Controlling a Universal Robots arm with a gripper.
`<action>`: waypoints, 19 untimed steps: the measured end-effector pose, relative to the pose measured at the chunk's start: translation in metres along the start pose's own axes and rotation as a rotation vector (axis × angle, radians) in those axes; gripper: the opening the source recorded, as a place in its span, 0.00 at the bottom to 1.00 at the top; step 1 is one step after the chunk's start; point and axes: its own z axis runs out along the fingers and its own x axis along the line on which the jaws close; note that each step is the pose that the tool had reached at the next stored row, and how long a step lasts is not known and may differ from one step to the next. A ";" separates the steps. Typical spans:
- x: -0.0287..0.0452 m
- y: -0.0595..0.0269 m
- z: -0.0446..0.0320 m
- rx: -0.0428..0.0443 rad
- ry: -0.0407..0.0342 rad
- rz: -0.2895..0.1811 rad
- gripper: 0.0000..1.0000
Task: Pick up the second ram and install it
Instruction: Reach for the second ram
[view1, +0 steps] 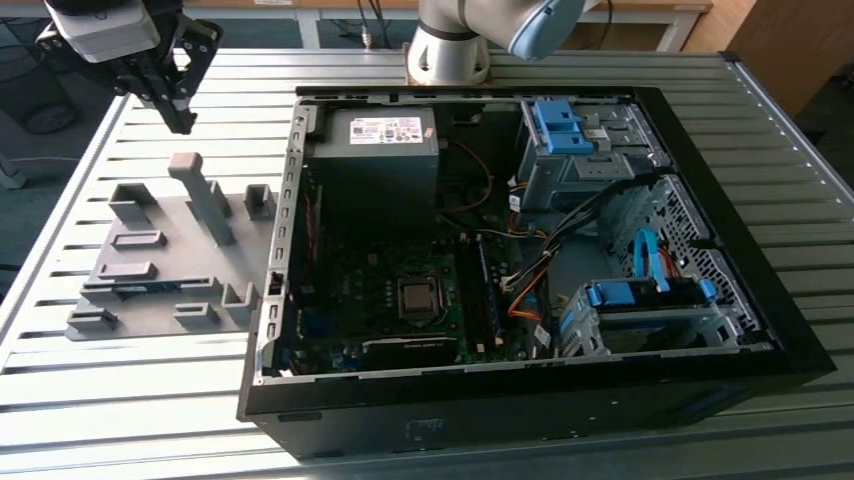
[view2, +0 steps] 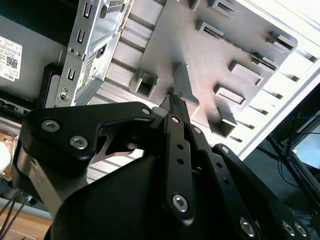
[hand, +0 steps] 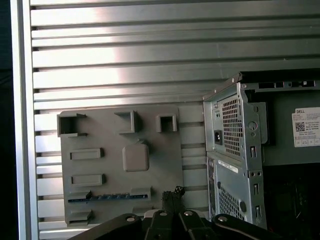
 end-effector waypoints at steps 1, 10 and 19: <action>0.0002 0.0000 0.0000 0.0000 0.0000 0.000 0.11; 0.0085 -0.0006 -0.0002 0.0000 0.0000 0.000 0.11; 0.0175 -0.0013 -0.0005 0.0001 0.0000 0.000 0.11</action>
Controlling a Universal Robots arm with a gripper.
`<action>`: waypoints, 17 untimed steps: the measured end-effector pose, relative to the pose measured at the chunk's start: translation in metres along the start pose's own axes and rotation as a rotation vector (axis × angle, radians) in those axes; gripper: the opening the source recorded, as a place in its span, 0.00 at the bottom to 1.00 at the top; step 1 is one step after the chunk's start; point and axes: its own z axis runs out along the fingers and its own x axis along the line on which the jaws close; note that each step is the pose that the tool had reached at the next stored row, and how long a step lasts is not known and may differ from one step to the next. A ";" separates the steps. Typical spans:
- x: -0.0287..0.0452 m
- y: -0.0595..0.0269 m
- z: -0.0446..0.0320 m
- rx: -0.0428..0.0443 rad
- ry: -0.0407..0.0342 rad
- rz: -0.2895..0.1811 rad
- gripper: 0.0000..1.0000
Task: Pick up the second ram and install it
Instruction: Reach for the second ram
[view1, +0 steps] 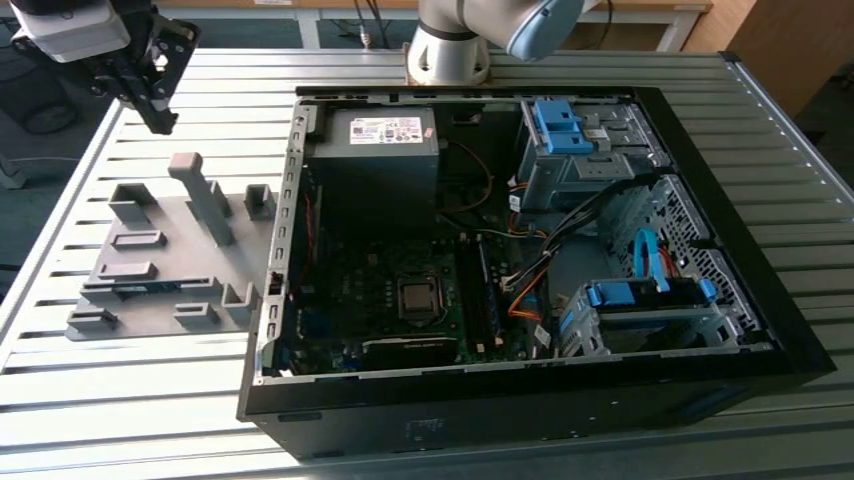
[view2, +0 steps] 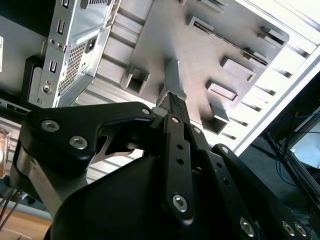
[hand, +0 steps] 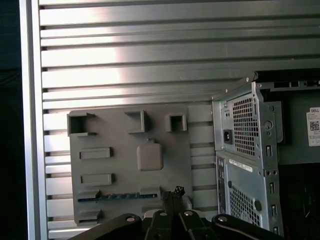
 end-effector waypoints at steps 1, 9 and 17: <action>0.0010 -0.0001 -0.0001 0.0001 0.0000 0.000 0.11; 0.0080 -0.0006 -0.0002 0.0000 0.0000 0.000 0.11; 0.0169 -0.0013 -0.0004 0.0000 -0.0001 0.000 0.11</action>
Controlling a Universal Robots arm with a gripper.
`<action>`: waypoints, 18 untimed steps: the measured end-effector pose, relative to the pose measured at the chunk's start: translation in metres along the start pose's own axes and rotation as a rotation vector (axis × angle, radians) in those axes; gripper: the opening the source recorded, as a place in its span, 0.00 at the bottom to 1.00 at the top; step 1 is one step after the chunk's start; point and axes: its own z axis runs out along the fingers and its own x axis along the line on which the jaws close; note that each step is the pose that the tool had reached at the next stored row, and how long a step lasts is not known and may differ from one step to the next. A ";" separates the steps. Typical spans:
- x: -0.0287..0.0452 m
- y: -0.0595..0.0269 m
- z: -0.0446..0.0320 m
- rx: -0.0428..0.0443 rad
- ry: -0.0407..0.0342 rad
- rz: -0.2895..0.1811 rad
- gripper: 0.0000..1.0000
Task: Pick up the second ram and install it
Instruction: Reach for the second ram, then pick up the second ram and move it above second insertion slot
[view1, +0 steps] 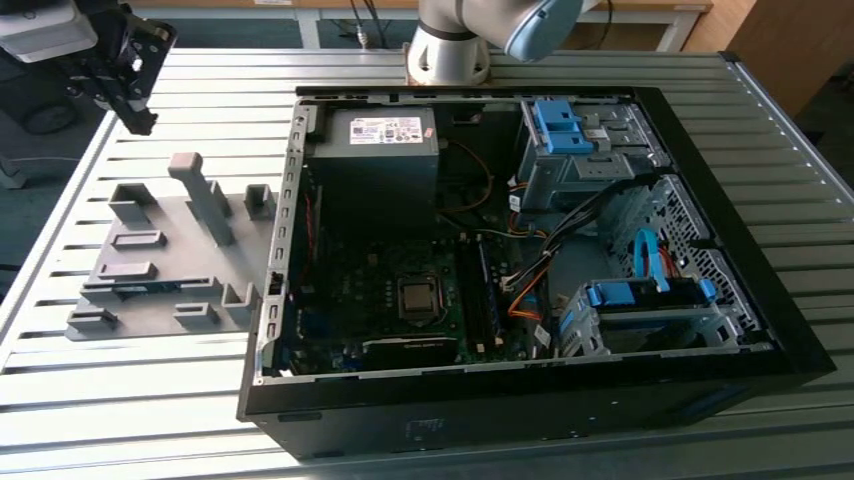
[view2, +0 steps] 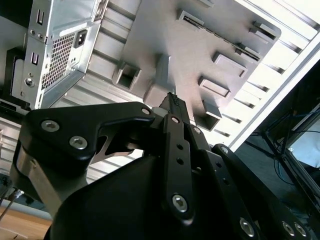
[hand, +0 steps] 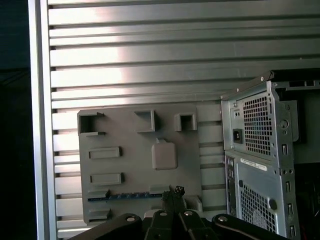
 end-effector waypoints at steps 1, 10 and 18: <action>0.0015 -0.0001 0.0000 0.0000 0.0000 0.000 0.11; 0.0258 -0.0019 -0.0006 0.0001 0.0001 0.000 0.11; 0.0354 -0.0027 -0.0008 0.0001 0.0001 0.000 0.11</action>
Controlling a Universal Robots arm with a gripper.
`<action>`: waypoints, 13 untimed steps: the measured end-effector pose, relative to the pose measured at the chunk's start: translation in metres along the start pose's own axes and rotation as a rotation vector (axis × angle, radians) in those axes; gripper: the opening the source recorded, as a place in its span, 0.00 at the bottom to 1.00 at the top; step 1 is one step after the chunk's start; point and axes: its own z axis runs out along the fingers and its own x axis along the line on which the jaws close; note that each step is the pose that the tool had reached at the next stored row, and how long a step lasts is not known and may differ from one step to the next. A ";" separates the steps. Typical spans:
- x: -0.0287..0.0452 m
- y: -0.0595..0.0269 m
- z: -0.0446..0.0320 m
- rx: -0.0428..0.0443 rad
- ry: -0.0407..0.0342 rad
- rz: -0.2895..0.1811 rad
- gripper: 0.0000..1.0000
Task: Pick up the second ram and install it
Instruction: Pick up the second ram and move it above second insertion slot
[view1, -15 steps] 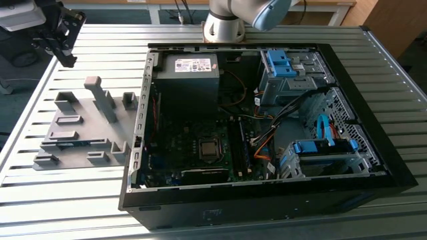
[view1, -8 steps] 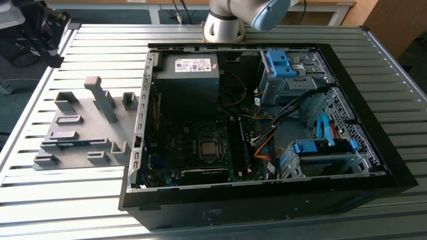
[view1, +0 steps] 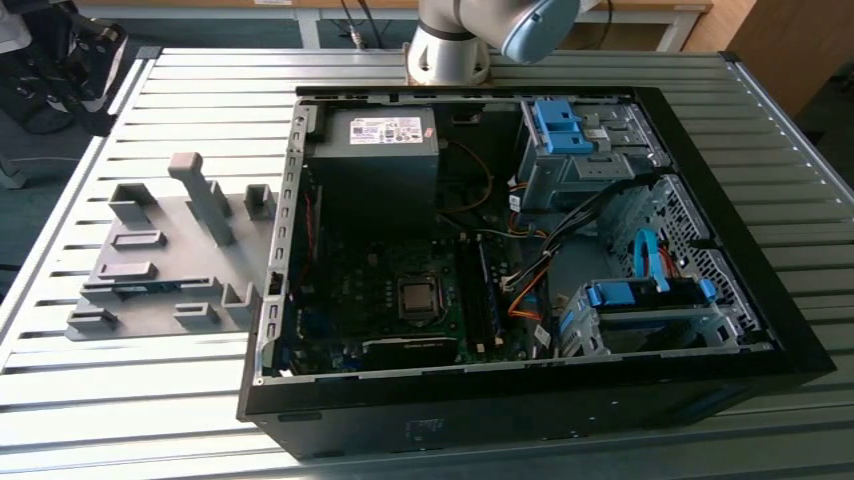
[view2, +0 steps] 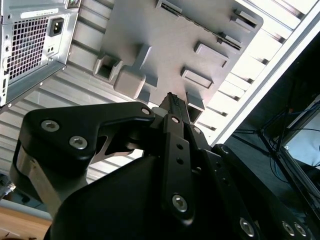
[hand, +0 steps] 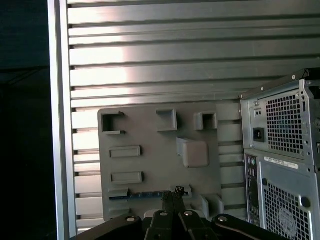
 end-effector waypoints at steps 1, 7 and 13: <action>0.0001 0.0000 0.0000 0.0000 -0.0001 0.000 0.11; 0.0004 0.0000 0.0000 0.0000 0.0000 0.000 0.11; 0.0007 -0.0001 0.0000 0.0000 -0.0001 0.000 0.11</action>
